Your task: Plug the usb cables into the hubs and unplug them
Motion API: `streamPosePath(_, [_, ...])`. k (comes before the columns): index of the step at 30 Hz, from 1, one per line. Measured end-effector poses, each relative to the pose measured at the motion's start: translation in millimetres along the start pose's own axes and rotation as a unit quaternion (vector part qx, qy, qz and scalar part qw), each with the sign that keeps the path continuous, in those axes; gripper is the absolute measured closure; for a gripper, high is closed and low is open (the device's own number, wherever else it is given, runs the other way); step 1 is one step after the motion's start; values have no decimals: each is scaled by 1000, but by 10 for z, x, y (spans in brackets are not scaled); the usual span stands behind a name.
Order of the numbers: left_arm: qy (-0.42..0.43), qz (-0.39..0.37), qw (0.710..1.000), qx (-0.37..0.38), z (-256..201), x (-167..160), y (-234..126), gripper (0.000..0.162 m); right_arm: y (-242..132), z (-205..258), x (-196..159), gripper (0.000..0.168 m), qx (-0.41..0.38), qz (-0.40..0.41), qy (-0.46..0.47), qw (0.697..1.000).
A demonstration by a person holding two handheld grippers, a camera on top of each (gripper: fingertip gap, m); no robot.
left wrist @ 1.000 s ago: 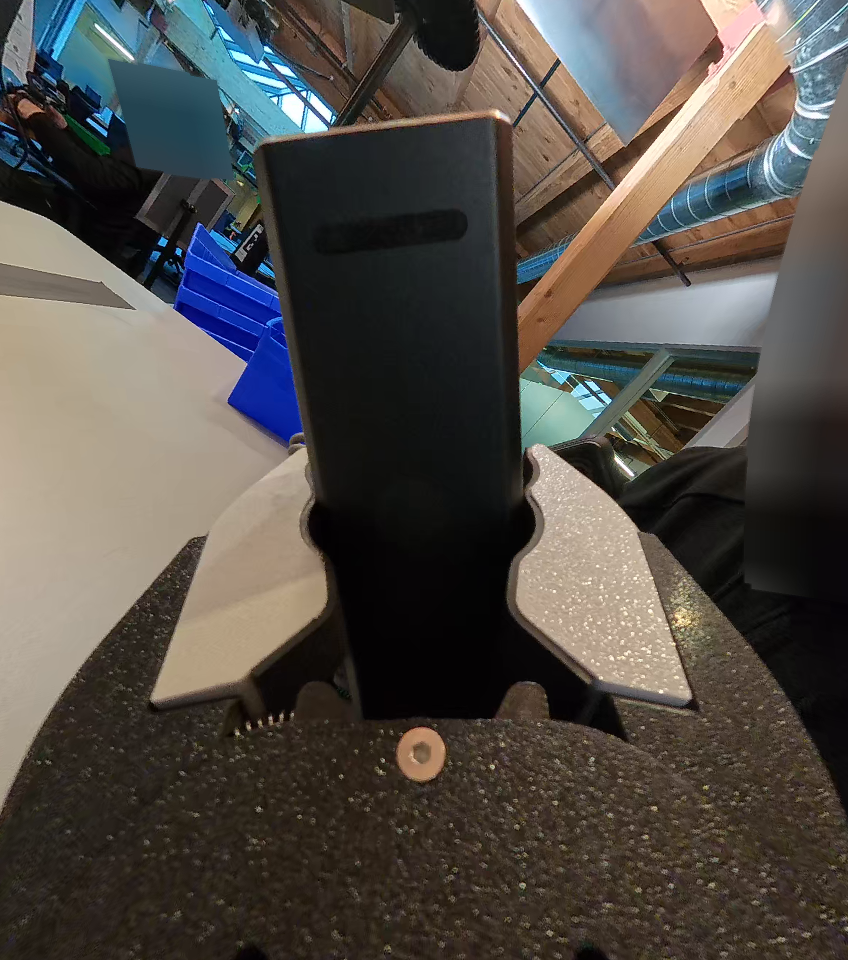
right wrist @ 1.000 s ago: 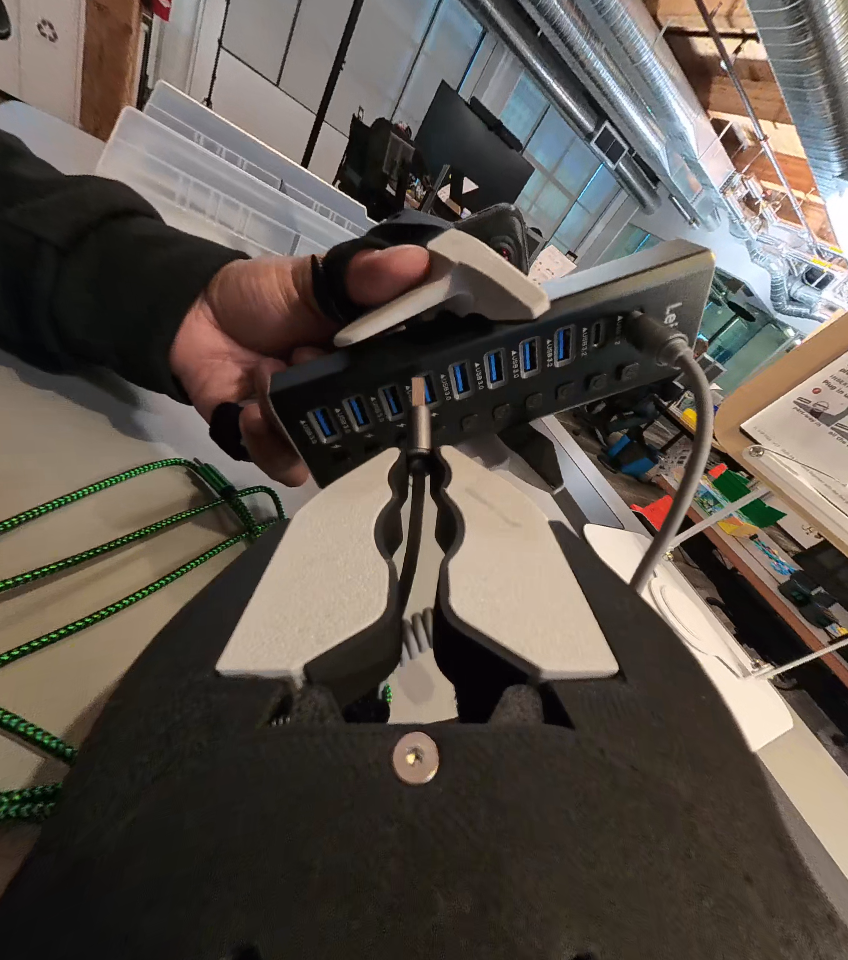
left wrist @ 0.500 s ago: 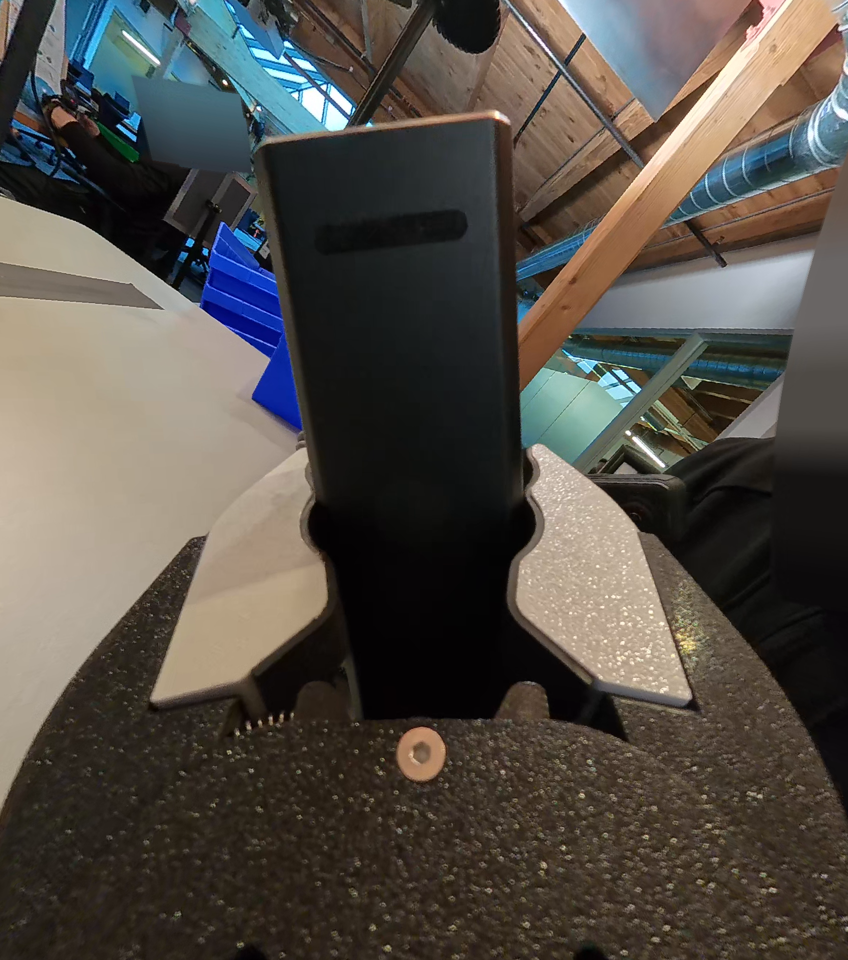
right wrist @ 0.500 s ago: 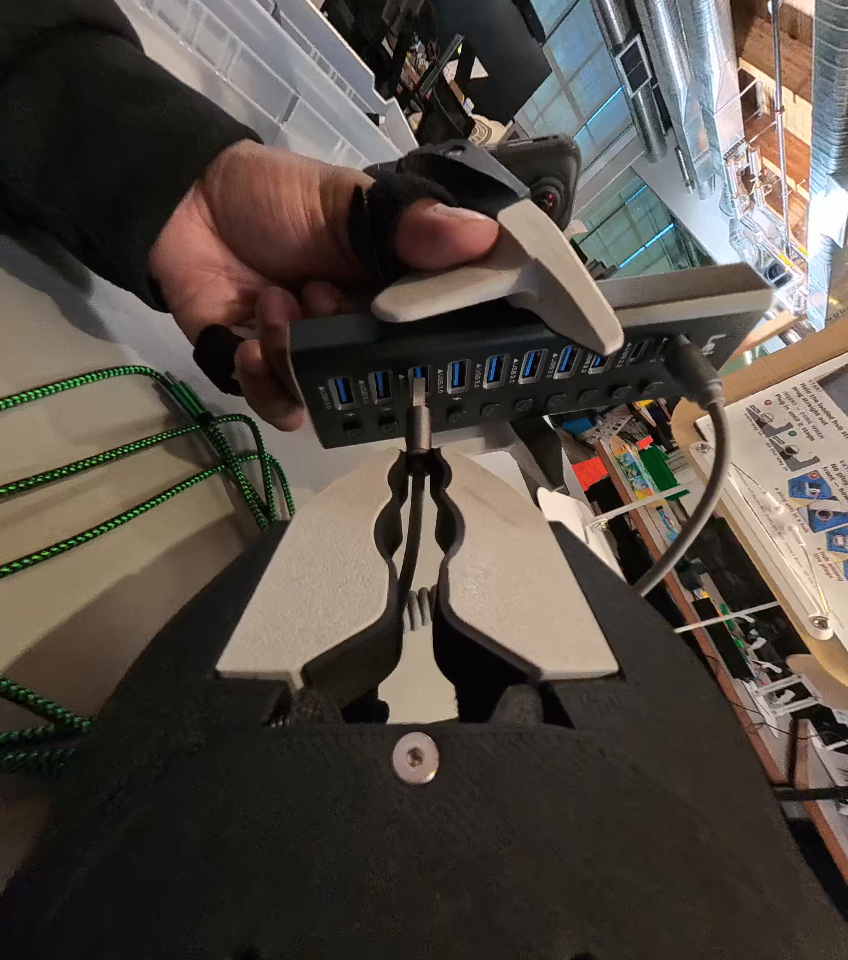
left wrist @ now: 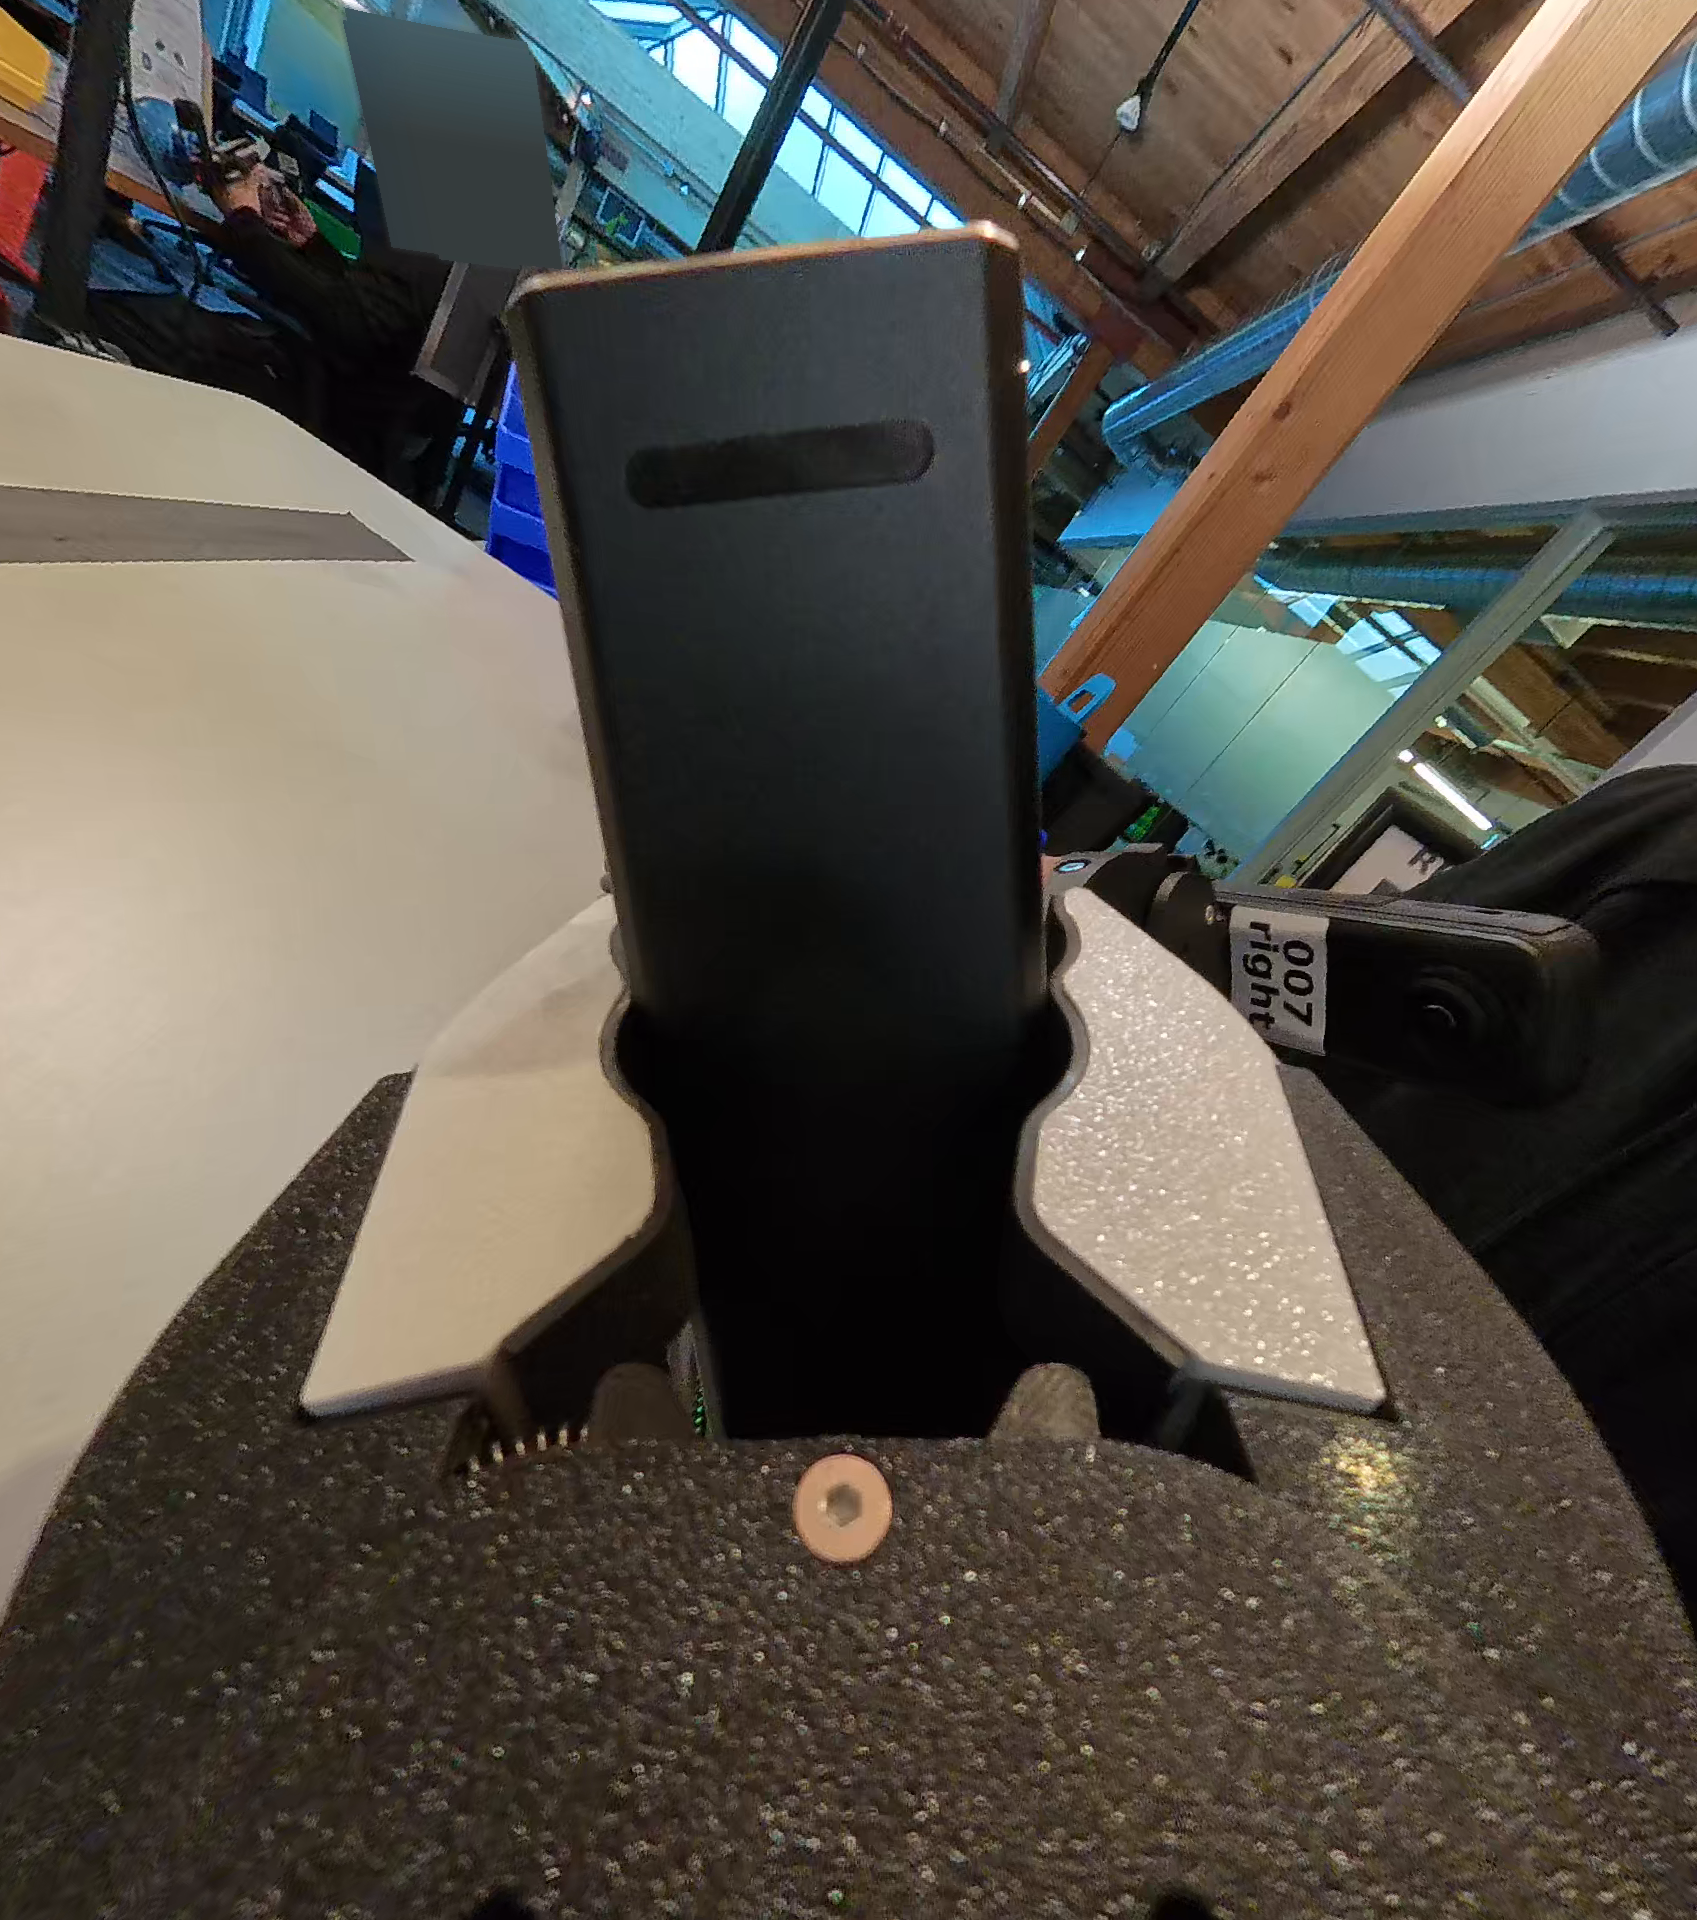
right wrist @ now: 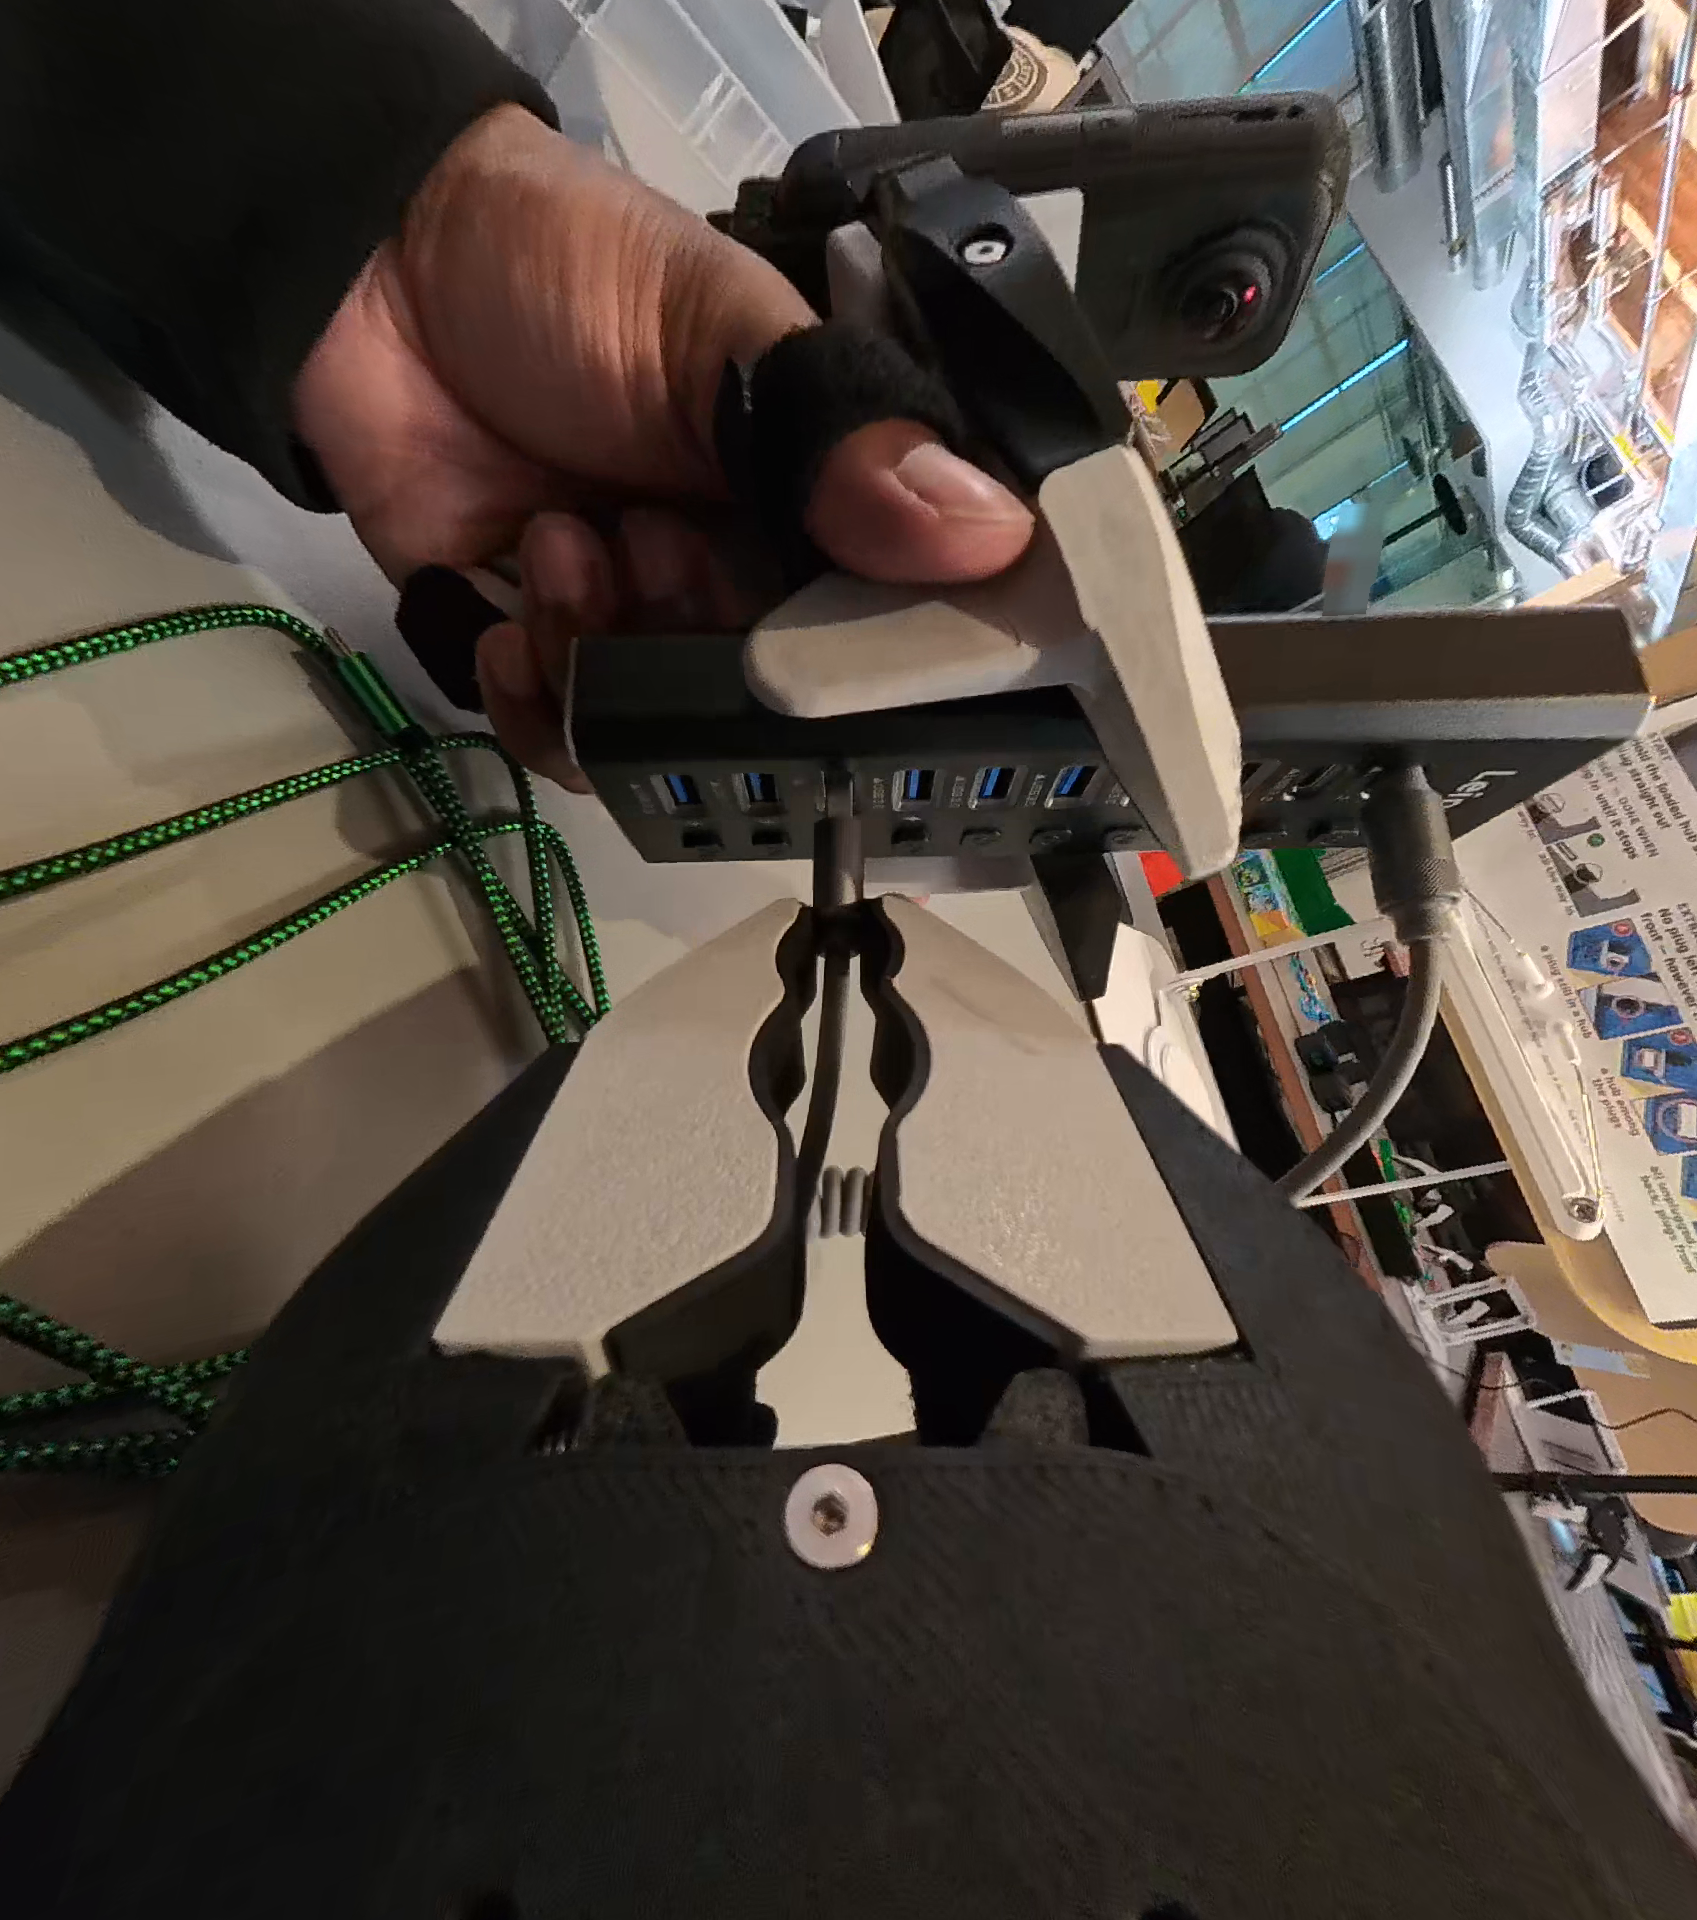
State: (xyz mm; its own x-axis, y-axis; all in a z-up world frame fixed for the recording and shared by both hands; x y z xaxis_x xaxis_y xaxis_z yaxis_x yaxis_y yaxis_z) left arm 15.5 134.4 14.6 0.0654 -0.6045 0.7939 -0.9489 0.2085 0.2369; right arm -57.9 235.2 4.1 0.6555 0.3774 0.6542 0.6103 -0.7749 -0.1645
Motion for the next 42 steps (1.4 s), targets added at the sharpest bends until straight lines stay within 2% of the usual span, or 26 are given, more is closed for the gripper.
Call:
streamPosePath(4, [-14, 4, 1000, -12, 3, -27, 13, 90, -6, 0, 8, 162, 10, 2, 0, 1000])
streamPosePath(11, [20, 19, 999, 17, -8, -66, 62, 88, 20, 35, 40, 163, 3, 36, -26, 999])
streamPosePath(16, [31, 53, 997, 39, 17, -75, 50, 90, 39, 45, -40, 161, 21, 23, -19, 999])
streamPosePath(19, [14, 21, 998, 62, 88, 8, -57, 90, 14, 4, -88, 160, 15, 22, -4, 1000])
streamPosePath(23, [2, -23, 995, 97, 201, 172, -262, 90, -60, -119, -204, 152, 45, 19, 73, 996])
streamPosePath(26, [70, 20, 988, 134, 237, 156, -293, 90, -68, -167, -317, 151, 53, 18, 124, 991])
streamPosePath(30, [115, 67, 985, 114, 179, 89, -220, 90, -88, -261, -397, 143, 51, -20, 212, 976])
streamPosePath(35, [-30, 69, 997, 18, 118, 5, -155, 90, -195, -441, -425, 132, -4, -61, 213, 975])
streamPosePath(39, [-110, 110, 987, 34, 181, -122, -137, 90, -285, -580, -444, 131, 3, -120, 285, 951])
streamPosePath(42, [-159, 123, 977, 76, 289, -223, -131, 90, -280, -666, -509, 130, -14, -104, 287, 952])
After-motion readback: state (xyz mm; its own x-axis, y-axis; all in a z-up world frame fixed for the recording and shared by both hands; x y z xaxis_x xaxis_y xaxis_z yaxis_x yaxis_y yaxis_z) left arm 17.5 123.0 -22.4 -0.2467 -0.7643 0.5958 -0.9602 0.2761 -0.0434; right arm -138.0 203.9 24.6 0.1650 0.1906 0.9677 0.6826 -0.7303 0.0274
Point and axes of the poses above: each gripper's, where its closed fingertips meet, y out along the fingers, x out of its top, z = x × y across the jaws, the point moved 8 cm from there along -y, back along the fingers, and after that the axes turned 11 degrees about -z, right-handed, at the moved point
